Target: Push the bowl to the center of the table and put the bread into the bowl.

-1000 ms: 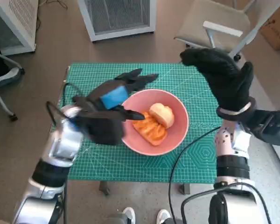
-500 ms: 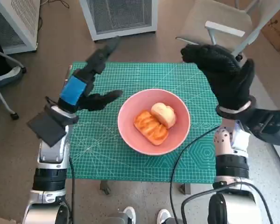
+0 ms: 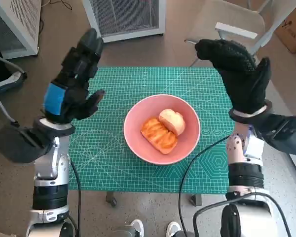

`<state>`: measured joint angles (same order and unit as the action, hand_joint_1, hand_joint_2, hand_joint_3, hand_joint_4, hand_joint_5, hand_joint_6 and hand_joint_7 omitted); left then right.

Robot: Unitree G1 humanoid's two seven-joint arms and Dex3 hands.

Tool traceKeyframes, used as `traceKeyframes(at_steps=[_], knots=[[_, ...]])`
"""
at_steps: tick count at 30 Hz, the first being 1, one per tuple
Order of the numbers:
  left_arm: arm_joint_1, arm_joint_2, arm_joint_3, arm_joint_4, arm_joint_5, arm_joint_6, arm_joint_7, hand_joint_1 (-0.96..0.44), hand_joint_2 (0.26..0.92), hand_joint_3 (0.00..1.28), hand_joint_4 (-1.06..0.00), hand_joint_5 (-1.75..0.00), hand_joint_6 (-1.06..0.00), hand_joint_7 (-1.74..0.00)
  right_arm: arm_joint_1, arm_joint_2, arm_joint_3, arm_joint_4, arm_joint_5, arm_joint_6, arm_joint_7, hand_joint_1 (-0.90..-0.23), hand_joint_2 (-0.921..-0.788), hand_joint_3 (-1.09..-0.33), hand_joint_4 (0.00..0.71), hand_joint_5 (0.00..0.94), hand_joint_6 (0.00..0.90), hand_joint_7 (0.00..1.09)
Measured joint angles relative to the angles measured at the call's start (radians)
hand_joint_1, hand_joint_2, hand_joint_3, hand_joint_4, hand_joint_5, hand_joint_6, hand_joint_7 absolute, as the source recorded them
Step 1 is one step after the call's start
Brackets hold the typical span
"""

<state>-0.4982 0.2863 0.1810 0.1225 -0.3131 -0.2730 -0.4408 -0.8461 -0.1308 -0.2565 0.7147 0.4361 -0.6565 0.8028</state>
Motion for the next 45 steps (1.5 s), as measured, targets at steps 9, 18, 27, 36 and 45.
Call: traceKeyframes(at_steps=[9, 18, 27, 36, 45], knots=[[0.014, 0.009, 0.005, -0.020, -0.002, 0.000, -0.007, -0.68, 0.921, 0.45, -0.02, 0.00, -0.14, -0.02, -0.002, -0.001, 0.001, 0.001, -0.002, -0.004, -0.016, -0.649, -0.921, -0.658, 0.155, 0.000, 0.058, 0.48], [0.014, 0.009, 0.009, -0.019, -0.008, 0.000, -0.017, -0.67, 0.921, 0.45, -0.02, 0.00, -0.15, -0.04, -0.004, -0.003, 0.004, 0.000, -0.006, -0.005, -0.019, -0.641, -0.921, -0.658, 0.153, 0.000, 0.066, 0.47], [0.014, 0.009, 0.010, -0.015, -0.008, 0.000, -0.019, -0.67, 0.921, 0.45, -0.02, 0.00, -0.14, -0.05, -0.004, -0.013, 0.007, -0.001, -0.011, -0.014, -0.026, -0.630, -0.921, -0.663, 0.152, 0.000, 0.070, 0.46], [0.014, 0.009, 0.009, -0.011, -0.014, 0.003, -0.027, -0.67, 0.921, 0.45, -0.02, 0.00, -0.13, -0.06, -0.005, -0.023, 0.011, 0.000, -0.013, -0.019, -0.027, -0.636, -0.921, -0.667, 0.153, 0.000, 0.072, 0.46], [0.013, 0.000, 0.009, 0.000, -0.015, 0.003, -0.029, -0.67, 0.921, 0.43, -0.04, -0.01, -0.13, -0.08, -0.005, -0.025, 0.016, 0.000, -0.017, -0.019, -0.029, -0.646, -0.921, -0.665, 0.157, 0.003, 0.077, 0.45]])
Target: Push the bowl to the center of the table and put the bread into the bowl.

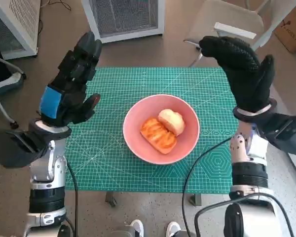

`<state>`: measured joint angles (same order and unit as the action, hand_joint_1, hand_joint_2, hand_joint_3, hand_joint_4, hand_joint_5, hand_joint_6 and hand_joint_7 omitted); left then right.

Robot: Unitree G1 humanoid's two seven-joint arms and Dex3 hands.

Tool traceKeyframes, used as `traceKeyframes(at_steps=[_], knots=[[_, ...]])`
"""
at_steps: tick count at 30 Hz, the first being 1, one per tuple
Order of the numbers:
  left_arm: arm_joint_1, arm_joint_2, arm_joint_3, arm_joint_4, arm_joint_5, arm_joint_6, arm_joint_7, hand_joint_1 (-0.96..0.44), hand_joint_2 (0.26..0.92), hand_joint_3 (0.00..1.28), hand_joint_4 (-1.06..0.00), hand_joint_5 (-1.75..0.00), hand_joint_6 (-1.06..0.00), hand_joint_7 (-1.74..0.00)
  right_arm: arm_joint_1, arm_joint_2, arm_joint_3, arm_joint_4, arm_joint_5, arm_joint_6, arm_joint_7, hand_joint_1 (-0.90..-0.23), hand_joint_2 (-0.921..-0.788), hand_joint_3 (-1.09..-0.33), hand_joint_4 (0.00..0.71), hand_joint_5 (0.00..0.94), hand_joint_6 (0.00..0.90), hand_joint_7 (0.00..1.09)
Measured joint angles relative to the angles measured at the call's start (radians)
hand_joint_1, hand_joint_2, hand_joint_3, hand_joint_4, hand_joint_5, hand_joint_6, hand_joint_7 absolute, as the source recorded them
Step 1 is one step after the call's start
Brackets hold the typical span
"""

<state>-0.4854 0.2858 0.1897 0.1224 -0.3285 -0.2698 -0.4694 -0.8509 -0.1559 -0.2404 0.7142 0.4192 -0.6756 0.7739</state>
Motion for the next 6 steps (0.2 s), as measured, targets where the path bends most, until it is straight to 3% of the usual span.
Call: traceKeyframes(at_steps=[2, 6], knots=[[0.000, -0.006, 0.000, 0.005, 0.000, 0.000, 0.002, -0.67, 0.921, 0.42, -0.04, -0.01, -0.13, -0.09, 0.000, -0.001, 0.000, 0.000, 0.000, 0.002, 0.000, -0.648, -0.921, -0.664, 0.159, 0.003, 0.078, 0.45], [0.000, -0.016, 0.000, 0.014, 0.000, 0.000, 0.008, -0.66, 0.921, 0.41, -0.05, -0.01, -0.03, -0.32, 0.000, -0.002, 0.002, 0.000, 0.000, 0.004, 0.000, -0.653, -0.921, -0.663, 0.160, 0.003, 0.080, 0.45]])
